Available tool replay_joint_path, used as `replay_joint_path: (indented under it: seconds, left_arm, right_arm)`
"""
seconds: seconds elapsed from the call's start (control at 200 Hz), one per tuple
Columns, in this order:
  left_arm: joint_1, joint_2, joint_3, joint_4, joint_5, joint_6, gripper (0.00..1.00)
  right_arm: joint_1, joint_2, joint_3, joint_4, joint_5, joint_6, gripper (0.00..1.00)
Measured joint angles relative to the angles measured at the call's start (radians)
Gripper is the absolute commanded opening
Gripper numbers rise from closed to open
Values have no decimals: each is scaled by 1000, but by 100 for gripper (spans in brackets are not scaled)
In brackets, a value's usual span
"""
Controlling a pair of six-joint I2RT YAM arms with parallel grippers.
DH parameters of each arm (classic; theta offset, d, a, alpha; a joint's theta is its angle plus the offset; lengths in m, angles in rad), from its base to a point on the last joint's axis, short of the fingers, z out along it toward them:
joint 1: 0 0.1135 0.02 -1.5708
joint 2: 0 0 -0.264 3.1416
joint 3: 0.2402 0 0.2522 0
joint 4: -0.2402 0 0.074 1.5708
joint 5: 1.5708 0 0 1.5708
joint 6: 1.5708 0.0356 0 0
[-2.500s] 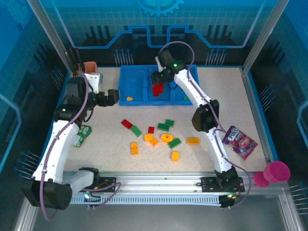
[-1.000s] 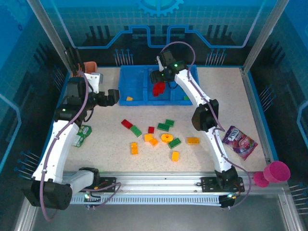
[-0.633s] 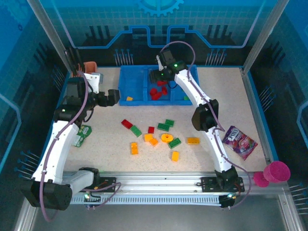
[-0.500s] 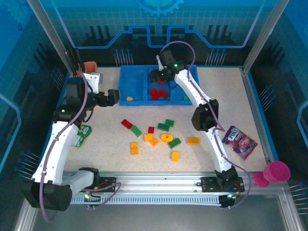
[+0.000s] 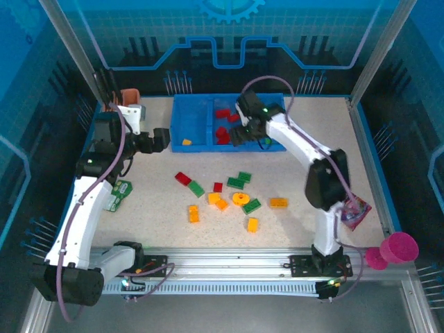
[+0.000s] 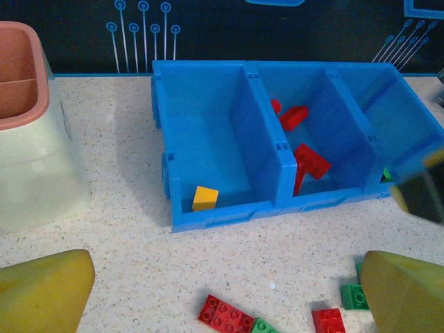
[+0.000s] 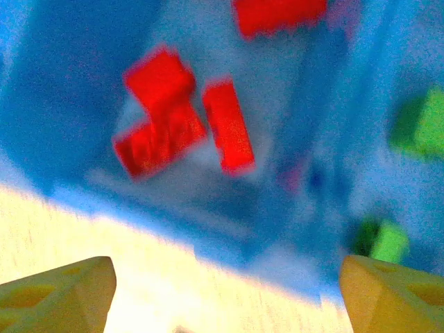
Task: Sort the legos into containers by color
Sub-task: Pick up the lego from the bottom-center of the table.
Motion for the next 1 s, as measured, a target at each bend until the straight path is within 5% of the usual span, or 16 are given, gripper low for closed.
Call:
replay_joint_path:
  seconds: [0.195,0.455,0.741,1.001]
  left_arm:
    - [2,0,-6,41,74,-10,99]
    - [-14,35,-6,65,148,-54,99]
    - [-143,93,35,28,117,-56,97]
    - [-227,95,45,-2,67,-84,97]
  right_arm:
    - [-3,-394,-450,-5,39,99,87]
    - [32,-669,-821,4,-31,297,87]
    - [206,-690,-901,96,-50,343,86]
    - [294,-542,-889,169,-12,279,88]
